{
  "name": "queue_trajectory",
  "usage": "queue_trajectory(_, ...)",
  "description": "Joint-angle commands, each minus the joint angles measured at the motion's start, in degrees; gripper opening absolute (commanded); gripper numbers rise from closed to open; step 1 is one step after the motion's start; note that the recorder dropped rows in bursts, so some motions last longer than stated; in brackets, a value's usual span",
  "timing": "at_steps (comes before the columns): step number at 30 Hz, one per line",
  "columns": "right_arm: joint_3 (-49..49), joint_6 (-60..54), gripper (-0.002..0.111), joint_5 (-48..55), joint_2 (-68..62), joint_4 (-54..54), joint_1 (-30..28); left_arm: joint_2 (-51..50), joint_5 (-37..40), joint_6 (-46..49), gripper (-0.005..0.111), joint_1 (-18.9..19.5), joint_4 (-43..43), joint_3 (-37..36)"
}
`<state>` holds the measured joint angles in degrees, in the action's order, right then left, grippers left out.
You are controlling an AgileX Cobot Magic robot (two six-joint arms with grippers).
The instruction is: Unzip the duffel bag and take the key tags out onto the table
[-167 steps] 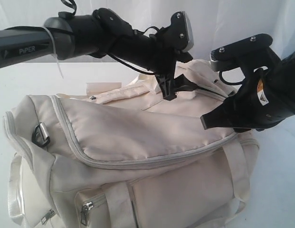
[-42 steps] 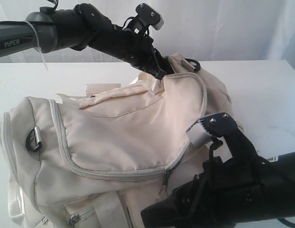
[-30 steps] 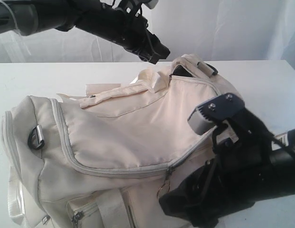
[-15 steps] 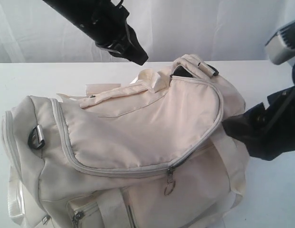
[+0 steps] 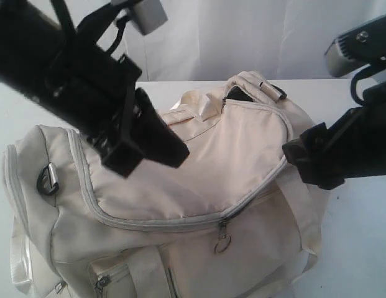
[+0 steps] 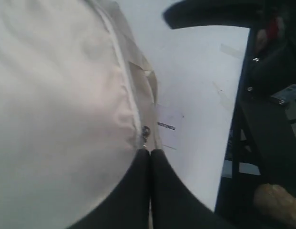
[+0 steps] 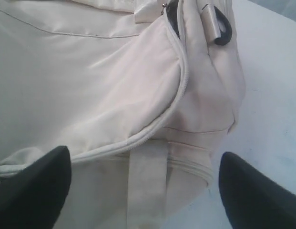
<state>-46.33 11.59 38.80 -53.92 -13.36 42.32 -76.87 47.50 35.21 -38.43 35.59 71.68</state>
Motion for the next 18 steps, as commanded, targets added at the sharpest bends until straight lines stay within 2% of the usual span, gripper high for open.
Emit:
queue_trajectory(1, -0.49, 0.68, 0.078, -3.52, -3.89, -0.28, -0.11, 5.06, -5.27, -4.79, 0.0, -5.99, 1.19, -8.73)
queue_trajectory(6, -0.49, 2.62, 0.078, -5.71, -8.71, -0.05, -0.11, 5.54, -8.28, -7.56, 0.0, -10.53, 3.31, -15.47)
queue_trajectory(11, -0.49, 2.74, 0.078, -7.14, -12.81, -0.05, -0.11, 5.41, -16.46, -7.45, 0.0, -14.28, 7.27, -20.66)
queue_trajectory(18, -0.49, 11.72, 0.078, -9.05, -16.52, 0.0, -0.11, 5.41, -23.09, -7.45, 0.001, -14.98, 10.61, -23.3)
